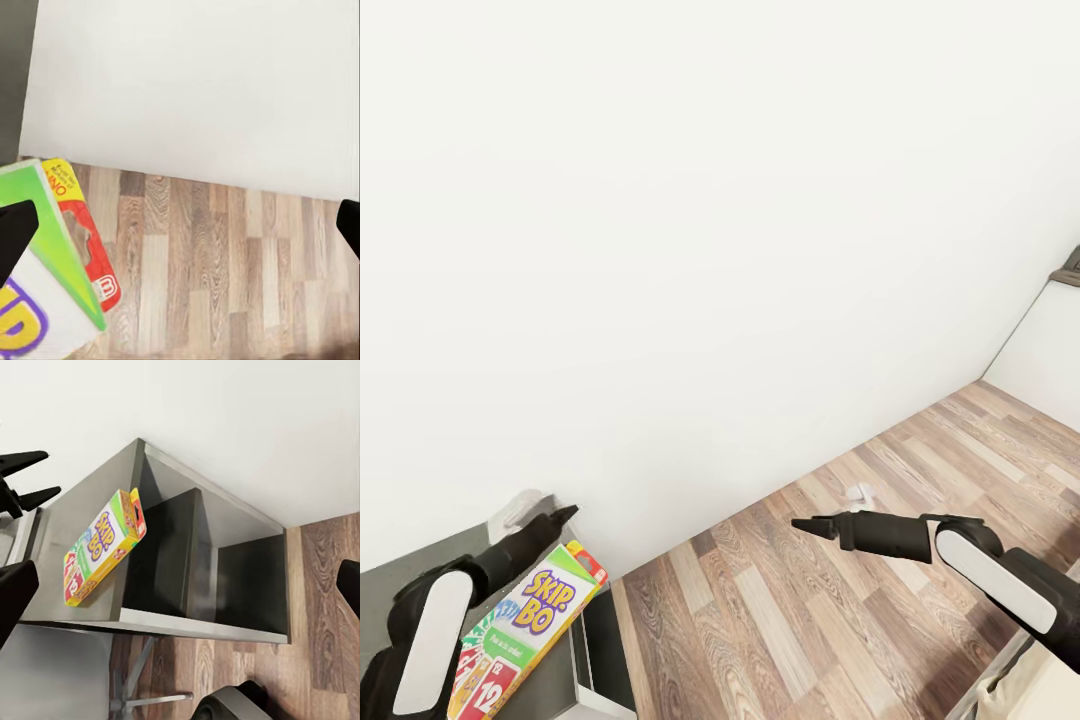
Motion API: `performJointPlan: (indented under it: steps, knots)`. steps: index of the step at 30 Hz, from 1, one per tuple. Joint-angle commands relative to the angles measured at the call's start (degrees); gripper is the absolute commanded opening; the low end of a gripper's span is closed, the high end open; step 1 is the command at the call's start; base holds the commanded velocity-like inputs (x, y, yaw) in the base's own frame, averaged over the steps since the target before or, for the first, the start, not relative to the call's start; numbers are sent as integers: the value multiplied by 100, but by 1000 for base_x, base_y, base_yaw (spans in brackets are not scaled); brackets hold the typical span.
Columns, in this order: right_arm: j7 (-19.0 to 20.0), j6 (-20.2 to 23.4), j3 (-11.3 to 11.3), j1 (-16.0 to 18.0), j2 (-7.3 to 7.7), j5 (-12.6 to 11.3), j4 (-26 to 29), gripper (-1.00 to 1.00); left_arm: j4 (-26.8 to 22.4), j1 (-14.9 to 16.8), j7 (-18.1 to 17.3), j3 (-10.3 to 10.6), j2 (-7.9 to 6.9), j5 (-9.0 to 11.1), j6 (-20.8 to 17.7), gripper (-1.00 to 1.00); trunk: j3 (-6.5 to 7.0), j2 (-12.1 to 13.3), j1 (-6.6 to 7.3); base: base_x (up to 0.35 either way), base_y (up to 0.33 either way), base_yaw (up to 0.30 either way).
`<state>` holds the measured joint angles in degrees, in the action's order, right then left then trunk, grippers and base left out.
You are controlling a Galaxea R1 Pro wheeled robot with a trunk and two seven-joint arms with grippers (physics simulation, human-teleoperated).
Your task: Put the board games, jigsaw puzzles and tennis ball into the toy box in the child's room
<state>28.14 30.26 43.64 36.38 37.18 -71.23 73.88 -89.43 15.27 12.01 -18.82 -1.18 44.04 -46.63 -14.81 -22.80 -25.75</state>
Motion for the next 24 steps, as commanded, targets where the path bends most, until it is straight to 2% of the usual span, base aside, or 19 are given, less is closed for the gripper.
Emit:
performJointPlan:
  steps: [1, 8, 12, 14, 17, 19, 20, 22, 23, 24]
  knots:
    - [-3, 23, 13, 13, 0, -44, -9, 100, -59, -27, 51, 70, 39, 60, -38, 100, -11, -12, -4, 0, 0, 0]
    - [-22, 71, 17, 48, -59, -50, -169, 100, -182, -103, 54, 323, 135, 76, -75, 100, -11, -12, -4, 0, 0, 0]
    - [-30, 131, 14, 79, -162, -57, -348, 100, -213, -122, 53, 444, 157, 83, -89, 100, -11, -12, -4, 0, 0, 0]
    - [-37, 212, -13, 126, -321, -62, -552, 100, -233, -132, 51, 590, 175, 88, -99, 100, -11, -12, -4, 0, 0, 0]
    - [-39, 250, -39, 157, -408, -59, -664, 100, -240, -133, 50, 676, 181, 89, -103, 100, -11, -12, -4, 0, 0, 0]
    - [-28, 307, -108, 225, -589, -49, -912, 100, -250, -128, 49, 860, 187, 93, -108, 100, -11, -12, -4, 0, 0, 0]
    - [-28, 307, -108, 225, -589, -49, -912, 100, -250, -128, 49, 860, 187, 93, -108, 100, -11, -12, -4, 0, 0, 0]
    - [-14, 349, -169, 282, -754, -36, -1148, 100, -258, -119, 40, 1019, 190, 97, -112, 100, -11, -12, -4, 0, 0, 0]
    - [-14, 349, -169, 282, -754, -36, -1148, 100, -258, -119, 40, 1019, 190, 97, -112, 100, -11, -12, -4, 0, 0, 0]
    - [-8, 372, -191, 303, -820, -32, -1243, 100, -262, -112, 31, 1079, 191, 100, -115, 100, -11, -12, -4, 0, 0, 0]
